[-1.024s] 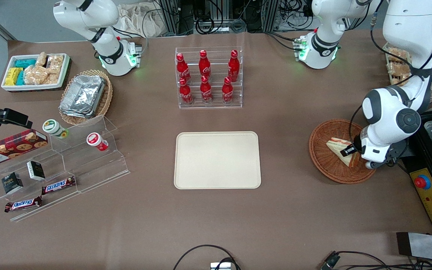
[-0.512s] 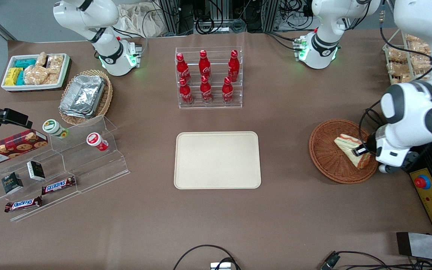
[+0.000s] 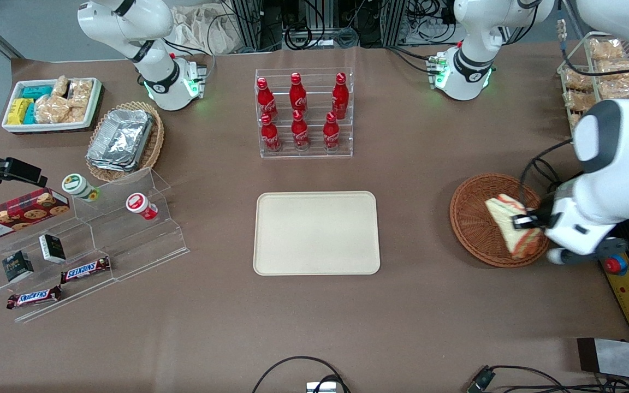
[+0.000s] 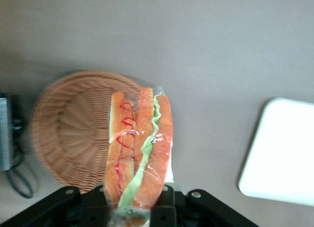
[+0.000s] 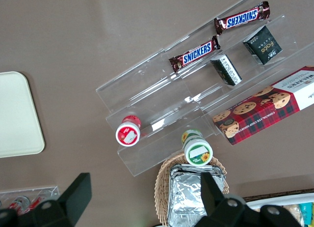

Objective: Place sandwich from basket to tray
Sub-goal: 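Carry the sandwich with the left gripper over the beige tray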

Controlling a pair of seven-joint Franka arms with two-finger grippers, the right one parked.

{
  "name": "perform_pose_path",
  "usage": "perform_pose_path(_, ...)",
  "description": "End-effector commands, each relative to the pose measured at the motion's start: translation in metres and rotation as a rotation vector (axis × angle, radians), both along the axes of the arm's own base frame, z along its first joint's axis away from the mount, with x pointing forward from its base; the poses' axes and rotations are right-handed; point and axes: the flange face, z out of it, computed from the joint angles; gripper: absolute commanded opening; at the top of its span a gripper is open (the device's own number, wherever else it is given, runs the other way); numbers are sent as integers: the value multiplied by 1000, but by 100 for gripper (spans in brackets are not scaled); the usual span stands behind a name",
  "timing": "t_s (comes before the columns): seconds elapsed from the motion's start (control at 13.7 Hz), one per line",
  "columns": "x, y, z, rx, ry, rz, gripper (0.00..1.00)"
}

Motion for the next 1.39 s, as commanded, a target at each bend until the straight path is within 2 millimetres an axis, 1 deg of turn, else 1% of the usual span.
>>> perform_pose_path(0.0, -3, -81, -34, 22, 53, -33, 0)
perform_pose_path(0.07, -5, -106, -60, 29, 85, -33, 0)
perform_pose_path(0.15, -3, -134, -80, 29, 80, -62, 0)
perform_pose_path(0.22, -2, -157, -100, 25, 62, -88, 0)
perform_pose_path(0.37, -1, -186, -134, 15, 38, -66, 0)
perform_pose_path(0.51, -1, -205, -162, 4, 7, -75, 0)
perform_pose_path(0.59, -3, -214, -177, -3, 2, -80, 0)
perform_pose_path(0.66, -7, -226, -193, -2, -1, -84, 0)
perform_pose_path(0.73, -11, -239, -205, -1, -14, -78, 0)
perform_pose_path(0.88, -24, -265, -218, 1, -29, -77, 0)
perform_pose_path(1.02, -40, -289, -226, 6, -21, -112, 0)
perform_pose_path(1.24, -43, -291, -231, 11, -13, -99, 0)
perform_pose_path(1.32, -43, -291, -230, 11, -15, -99, 12)
